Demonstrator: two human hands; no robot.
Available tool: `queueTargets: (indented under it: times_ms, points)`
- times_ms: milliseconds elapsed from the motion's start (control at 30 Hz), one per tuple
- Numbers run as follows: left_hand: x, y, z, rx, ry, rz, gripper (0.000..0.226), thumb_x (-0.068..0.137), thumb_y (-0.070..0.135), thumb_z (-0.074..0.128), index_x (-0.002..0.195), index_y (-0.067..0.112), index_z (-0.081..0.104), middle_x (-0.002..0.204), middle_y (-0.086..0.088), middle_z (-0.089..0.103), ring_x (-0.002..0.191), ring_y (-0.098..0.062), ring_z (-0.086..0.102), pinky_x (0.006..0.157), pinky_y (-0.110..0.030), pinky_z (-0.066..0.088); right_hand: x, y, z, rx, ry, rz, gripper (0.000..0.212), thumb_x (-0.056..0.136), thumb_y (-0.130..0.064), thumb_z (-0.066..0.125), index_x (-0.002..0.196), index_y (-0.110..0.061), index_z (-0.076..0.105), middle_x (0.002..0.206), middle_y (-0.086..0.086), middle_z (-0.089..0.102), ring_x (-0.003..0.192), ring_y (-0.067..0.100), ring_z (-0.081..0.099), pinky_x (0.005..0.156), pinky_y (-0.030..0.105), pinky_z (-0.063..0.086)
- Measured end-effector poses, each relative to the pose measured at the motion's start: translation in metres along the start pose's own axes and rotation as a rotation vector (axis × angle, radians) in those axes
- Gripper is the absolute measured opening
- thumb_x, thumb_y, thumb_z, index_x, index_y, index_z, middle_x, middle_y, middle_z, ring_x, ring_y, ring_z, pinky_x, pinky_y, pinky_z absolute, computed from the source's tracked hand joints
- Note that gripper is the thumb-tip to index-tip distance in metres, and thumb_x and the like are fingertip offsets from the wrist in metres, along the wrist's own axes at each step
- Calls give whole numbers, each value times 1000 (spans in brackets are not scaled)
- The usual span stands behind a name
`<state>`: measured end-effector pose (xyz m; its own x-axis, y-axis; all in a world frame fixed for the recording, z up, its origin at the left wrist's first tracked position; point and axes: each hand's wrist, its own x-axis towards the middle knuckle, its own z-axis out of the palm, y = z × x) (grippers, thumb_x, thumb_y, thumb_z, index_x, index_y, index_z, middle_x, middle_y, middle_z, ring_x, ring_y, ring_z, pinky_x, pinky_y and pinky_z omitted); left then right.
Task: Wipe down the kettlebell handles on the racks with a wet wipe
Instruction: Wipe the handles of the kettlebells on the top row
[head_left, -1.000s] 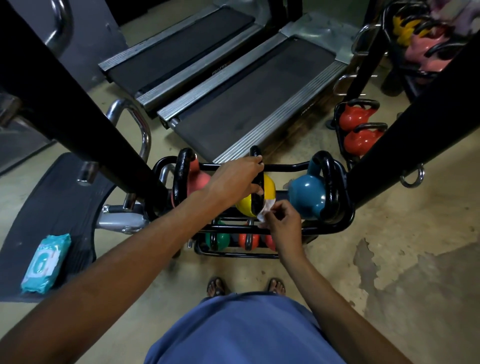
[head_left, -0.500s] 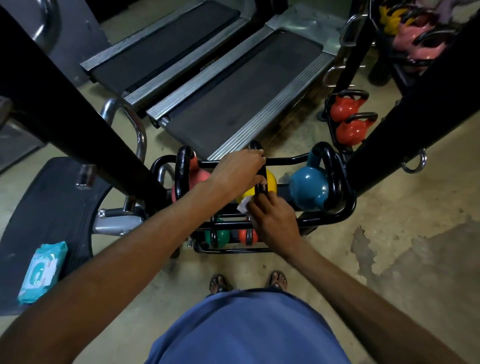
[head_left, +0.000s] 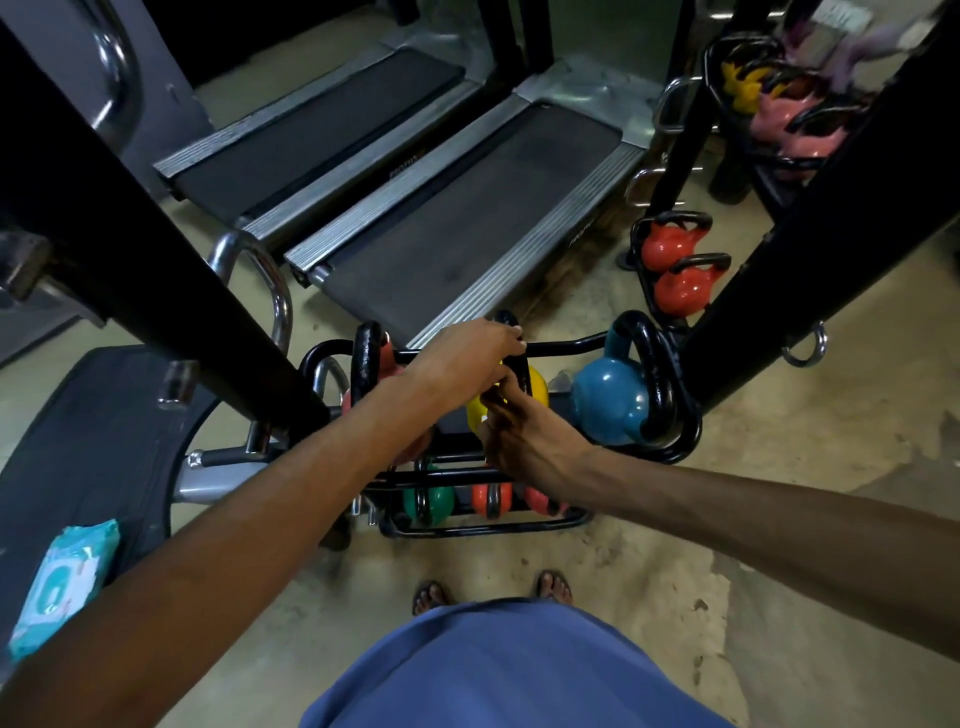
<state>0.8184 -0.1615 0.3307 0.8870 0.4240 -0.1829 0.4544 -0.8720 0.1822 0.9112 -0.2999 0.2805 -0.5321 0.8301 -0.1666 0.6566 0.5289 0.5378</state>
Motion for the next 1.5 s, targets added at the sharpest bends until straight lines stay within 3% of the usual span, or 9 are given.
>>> queueTargets:
  times_ms: [133, 367, 500, 700, 867, 1000, 1267, 1400, 1500]
  points:
    - [0, 4, 0, 37, -5, 1, 47, 95, 18, 60, 140, 29, 57, 158, 13, 38, 135, -17, 49, 100, -44, 50, 2, 3, 3, 55, 63, -16, 20, 88, 3, 47, 81, -4, 64, 63, 4, 49, 102, 36, 51, 99, 56, 42]
    - [-11, 15, 11, 98, 23, 9, 68, 92, 33, 69, 151, 15, 41, 163, 1, 29, 135, -26, 49, 105, -41, 46, -36, -2, 20, 413, 296, 161, 12, 93, -9, 61, 104, -8, 65, 109, 12, 60, 101, 28, 55, 81, 40, 48]
    - [-13, 18, 13, 83, 28, -9, 79, 88, 41, 72, 153, 13, 38, 164, -1, 28, 136, -28, 48, 107, -42, 44, -41, -29, 36, 840, 407, 639, 21, 91, -7, 66, 110, -9, 57, 105, 5, 52, 78, 20, 55, 61, 34, 50]
    - [-16, 20, 15, 30, 31, -37, 84, 85, 45, 75, 153, 12, 38, 165, -1, 25, 139, -27, 45, 108, -44, 44, -29, -55, 41, 1636, 557, 1230, 5, 97, -15, 66, 99, -19, 65, 92, -3, 67, 86, 15, 65, 75, 37, 56]
    - [-14, 22, 16, 26, 37, -55, 83, 82, 43, 78, 150, 12, 42, 163, 0, 29, 135, -28, 49, 104, -45, 47, -16, -11, 50, 1990, 333, 1004, 27, 98, 4, 46, 92, -6, 71, 77, 7, 65, 60, 3, 59, 55, 22, 46]
    - [-14, 22, 14, 8, 47, -62, 80, 80, 43, 79, 147, 13, 46, 162, 2, 32, 134, -26, 50, 101, -44, 49, -12, 30, 73, 2264, 3, 765, 31, 97, 6, 42, 92, -4, 72, 85, 18, 67, 66, 14, 61, 60, 28, 43]
    - [-15, 25, 12, -13, 46, -77, 80, 80, 39, 80, 148, 15, 46, 163, 3, 30, 139, -23, 45, 104, -44, 47, 4, 56, 75, 2168, -328, 537, 27, 92, 14, 38, 94, -1, 61, 66, 8, 61, 61, 21, 51, 55, 32, 41]
    - [-15, 24, 13, -8, 52, -84, 79, 83, 40, 78, 150, 18, 44, 163, 6, 28, 140, -20, 44, 104, -42, 47, -15, 53, 75, 2412, -167, 546, 18, 96, 9, 49, 106, 3, 63, 81, 17, 63, 64, 22, 60, 54, 29, 51]
    - [-16, 22, 16, -37, 54, -103, 81, 83, 39, 78, 153, 19, 40, 165, 7, 24, 141, -19, 42, 104, -40, 45, -20, 31, 74, 2585, -6, 693, 28, 94, 10, 51, 89, -5, 74, 77, 14, 65, 59, 19, 58, 51, 26, 49]
